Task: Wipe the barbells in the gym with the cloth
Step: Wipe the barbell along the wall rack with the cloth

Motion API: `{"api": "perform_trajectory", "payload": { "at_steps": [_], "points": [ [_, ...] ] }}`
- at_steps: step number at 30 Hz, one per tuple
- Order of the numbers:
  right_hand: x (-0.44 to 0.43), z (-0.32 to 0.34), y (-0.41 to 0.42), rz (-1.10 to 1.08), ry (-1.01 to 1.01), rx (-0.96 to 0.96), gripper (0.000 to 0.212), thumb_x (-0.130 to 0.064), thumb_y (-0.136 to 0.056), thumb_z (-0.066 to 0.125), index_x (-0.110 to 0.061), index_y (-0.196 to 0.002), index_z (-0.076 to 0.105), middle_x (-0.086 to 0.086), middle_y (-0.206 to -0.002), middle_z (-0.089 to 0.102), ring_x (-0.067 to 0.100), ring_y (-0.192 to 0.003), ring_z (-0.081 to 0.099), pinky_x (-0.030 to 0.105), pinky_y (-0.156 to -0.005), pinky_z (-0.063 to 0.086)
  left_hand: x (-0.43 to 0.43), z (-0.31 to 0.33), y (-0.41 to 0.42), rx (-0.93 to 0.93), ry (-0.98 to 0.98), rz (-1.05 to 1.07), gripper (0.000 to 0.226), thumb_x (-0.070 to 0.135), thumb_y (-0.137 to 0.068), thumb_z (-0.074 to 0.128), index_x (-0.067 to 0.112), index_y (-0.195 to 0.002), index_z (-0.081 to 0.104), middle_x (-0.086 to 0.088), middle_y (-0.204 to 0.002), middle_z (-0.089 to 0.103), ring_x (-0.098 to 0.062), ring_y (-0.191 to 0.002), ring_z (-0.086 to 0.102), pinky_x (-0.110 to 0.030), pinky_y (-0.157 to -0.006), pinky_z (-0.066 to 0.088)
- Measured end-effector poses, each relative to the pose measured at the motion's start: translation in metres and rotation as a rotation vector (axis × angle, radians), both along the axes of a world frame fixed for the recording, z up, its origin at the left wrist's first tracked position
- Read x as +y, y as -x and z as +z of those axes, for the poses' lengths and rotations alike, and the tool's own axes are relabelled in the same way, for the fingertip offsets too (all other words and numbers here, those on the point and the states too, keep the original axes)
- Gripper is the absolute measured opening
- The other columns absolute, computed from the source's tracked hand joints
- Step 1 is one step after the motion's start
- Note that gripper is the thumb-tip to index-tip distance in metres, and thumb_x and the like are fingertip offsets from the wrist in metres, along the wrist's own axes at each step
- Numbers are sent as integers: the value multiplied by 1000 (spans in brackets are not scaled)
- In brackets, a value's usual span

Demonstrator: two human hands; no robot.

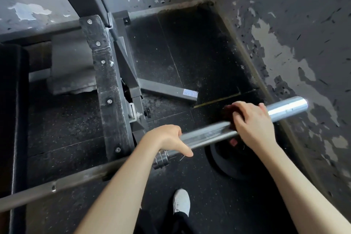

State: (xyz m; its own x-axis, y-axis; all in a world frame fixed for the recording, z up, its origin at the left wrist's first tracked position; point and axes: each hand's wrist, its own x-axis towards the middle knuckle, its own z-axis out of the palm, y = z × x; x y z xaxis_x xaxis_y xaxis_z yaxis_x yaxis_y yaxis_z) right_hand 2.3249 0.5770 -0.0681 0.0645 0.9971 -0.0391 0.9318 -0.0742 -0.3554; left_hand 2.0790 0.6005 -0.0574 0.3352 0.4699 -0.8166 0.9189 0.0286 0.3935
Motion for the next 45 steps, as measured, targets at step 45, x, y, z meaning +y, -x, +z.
{"api": "perform_trajectory", "payload": {
  "at_steps": [45],
  "points": [
    [-37, -18, 64, 49, -221, 140, 22, -23, -85, 53, -15, -101, 67, 2, -104, 64, 24, -105, 54, 44, -108, 37, -71, -36, -23, 382, -1009, 21, 57, 50, -40, 88, 18, -68, 51, 4, -56, 52, -20, -54, 53, -34, -64, 36]
  ]
}}
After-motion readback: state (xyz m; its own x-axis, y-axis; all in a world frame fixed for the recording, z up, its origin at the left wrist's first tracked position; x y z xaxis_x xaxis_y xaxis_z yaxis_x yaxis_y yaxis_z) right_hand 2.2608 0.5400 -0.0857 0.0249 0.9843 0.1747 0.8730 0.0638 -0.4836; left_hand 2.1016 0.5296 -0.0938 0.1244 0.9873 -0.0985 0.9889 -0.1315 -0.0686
